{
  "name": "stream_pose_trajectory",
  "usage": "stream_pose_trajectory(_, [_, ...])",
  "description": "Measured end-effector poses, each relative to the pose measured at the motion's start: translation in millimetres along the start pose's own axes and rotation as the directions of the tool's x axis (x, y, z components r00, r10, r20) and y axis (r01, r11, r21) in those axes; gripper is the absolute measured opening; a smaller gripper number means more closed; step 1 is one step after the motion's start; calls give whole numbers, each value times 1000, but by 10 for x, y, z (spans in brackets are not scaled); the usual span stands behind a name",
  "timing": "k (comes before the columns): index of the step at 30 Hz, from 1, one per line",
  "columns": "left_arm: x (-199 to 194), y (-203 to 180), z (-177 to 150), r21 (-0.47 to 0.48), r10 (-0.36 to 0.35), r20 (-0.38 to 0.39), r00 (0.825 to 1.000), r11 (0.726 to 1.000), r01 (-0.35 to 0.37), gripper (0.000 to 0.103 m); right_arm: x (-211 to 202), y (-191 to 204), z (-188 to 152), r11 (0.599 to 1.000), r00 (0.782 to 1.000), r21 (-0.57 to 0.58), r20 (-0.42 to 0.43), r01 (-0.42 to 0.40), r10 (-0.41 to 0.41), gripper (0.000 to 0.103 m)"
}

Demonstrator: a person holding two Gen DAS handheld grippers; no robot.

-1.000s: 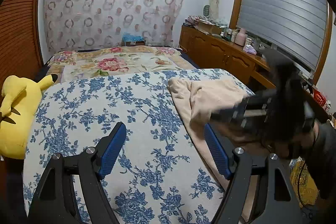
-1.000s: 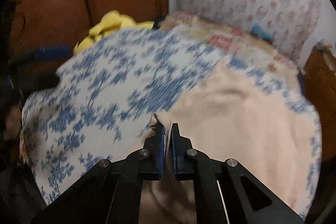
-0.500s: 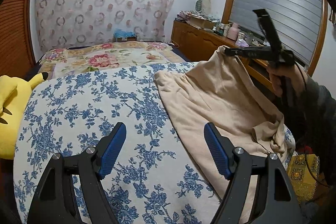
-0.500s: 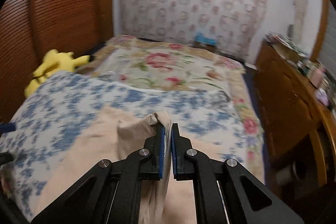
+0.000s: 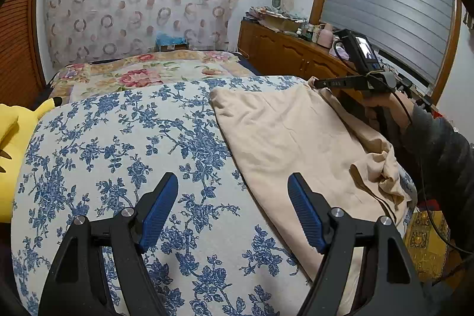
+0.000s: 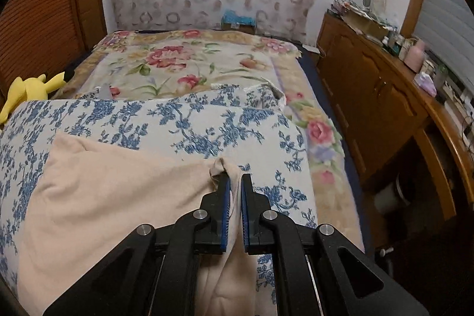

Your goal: Fold small clothes

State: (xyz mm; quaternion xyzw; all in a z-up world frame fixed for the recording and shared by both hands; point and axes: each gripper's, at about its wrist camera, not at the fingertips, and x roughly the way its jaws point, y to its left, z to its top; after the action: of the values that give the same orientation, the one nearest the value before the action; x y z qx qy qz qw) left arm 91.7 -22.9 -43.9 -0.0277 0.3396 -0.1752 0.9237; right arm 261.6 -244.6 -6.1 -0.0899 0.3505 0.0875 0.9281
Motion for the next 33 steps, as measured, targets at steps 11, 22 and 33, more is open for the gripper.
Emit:
stream_pose_trajectory(11, [39,-128,-2,25,-6,-8,1000,1000,6,77,-302,-172,-71,1000,999,-11,35,-21,21,24])
stream_pose_trajectory(22, [139,-265,-48,48,-24,-36,999,999,26,77,-952,22,-755,988,985,-54,83,-148,152,38])
stream_pose_trajectory(33, [187,-423,-124,77,-46,-63,997,996,50,77,-1206,320,-1188,941,959,-197,12,-276,284,38])
